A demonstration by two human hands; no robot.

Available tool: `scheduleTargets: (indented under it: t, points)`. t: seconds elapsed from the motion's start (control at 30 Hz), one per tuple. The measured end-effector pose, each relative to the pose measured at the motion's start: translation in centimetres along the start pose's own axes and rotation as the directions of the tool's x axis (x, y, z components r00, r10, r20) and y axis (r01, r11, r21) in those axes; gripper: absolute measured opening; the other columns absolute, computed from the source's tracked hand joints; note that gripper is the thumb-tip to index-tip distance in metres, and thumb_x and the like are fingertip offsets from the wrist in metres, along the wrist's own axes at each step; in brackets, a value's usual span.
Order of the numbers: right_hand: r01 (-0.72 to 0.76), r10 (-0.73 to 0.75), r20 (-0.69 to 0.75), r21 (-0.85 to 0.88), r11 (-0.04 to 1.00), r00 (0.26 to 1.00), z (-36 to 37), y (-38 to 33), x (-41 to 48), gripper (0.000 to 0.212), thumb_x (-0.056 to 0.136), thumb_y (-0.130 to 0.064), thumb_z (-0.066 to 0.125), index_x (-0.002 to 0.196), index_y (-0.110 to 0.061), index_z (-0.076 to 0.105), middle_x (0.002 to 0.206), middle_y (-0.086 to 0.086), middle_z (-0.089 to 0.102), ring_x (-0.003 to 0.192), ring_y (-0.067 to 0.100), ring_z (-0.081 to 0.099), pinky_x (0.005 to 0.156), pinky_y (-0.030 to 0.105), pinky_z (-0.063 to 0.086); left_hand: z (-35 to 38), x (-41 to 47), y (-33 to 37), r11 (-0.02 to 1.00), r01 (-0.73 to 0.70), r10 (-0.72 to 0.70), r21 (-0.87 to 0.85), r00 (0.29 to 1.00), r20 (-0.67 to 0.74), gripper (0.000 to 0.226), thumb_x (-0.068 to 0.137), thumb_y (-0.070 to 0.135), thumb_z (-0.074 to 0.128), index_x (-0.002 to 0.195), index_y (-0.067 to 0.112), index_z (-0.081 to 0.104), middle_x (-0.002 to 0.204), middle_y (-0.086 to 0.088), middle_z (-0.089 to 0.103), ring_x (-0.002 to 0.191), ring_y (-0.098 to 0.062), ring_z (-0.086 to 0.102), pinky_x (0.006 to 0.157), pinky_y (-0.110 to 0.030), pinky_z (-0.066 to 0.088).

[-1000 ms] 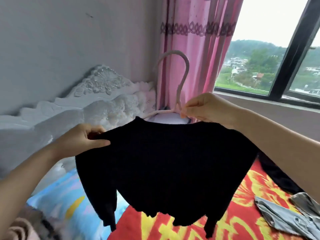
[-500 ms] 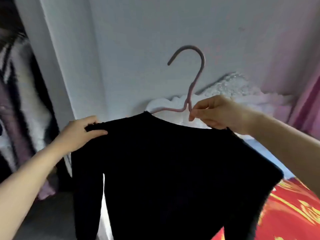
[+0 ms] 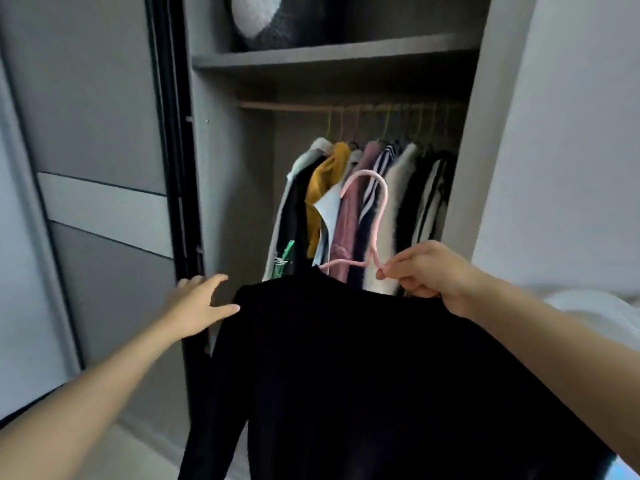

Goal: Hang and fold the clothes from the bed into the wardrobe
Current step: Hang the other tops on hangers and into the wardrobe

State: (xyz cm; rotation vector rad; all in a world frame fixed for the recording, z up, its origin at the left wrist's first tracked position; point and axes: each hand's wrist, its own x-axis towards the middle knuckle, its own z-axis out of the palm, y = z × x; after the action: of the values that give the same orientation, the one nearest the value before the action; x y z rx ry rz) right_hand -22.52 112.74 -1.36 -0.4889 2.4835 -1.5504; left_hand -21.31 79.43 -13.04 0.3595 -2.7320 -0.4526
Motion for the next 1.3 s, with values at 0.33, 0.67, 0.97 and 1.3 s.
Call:
scheduleTargets:
  t: [0.33,0.67,0.97,1.3]
  points:
    - [-0.081,0.119,-0.166,0.218,0.973,0.979,11.2,-5.6,14.8,0.016,0.088,0.004,0.054,0.073,-0.001,0.056,0.044,0.002,0.036,0.024,0.003,0.022,0.027,0.012,0.017,-4.1,5.7,-11.8,0.997,0.062,-0.057,0.045,0.993,-0.102,0.063,0.094,0.041,0.05,0.147,0.026,0.021,0.146,-0.006,0.032,0.132,-0.027,0.026,0.103,-0.035,0.031]
    - [0.092,-0.044,-0.095,0.598,0.796,0.995,15.3,-15.9,30.7,0.035,0.095,0.006,0.027,0.065,-0.007,0.039,0.047,0.004,0.036,0.019,0.003,0.025,0.024,0.015,0.02,-5.1,18.5,-16.1,0.997,0.077,-0.08,-0.022,0.934,-0.349,0.064,0.09,0.029,0.057,0.146,0.018,0.028,0.149,-0.015,0.029,0.134,-0.032,0.02,0.108,-0.042,0.024]
    - [0.334,-0.042,-0.422,0.65,0.683,0.906,11.5,-19.1,49.2,0.024,0.087,0.009,0.037,0.067,-0.004,0.041,0.062,0.007,0.034,0.035,0.008,0.032,0.029,0.012,0.025,-7.5,36.7,-15.4,0.999,0.025,-0.038,-0.03,0.822,-0.568,0.068,0.092,0.027,0.053,0.15,0.013,0.019,0.155,-0.018,0.009,0.141,-0.033,0.008,0.111,-0.049,0.015]
    - [0.365,0.035,-0.656,0.462,0.809,0.754,4.4,-17.6,60.3,0.031,0.085,0.01,0.031,0.061,-0.008,0.038,0.054,0.006,0.039,0.032,0.009,0.036,0.028,0.014,0.026,-3.6,47.7,-17.8,0.998,0.003,0.054,0.069,0.583,-0.811,0.088,0.071,0.011,0.076,0.142,0.0,0.026,0.148,-0.036,0.014,0.131,-0.058,0.022,0.095,-0.068,0.028]
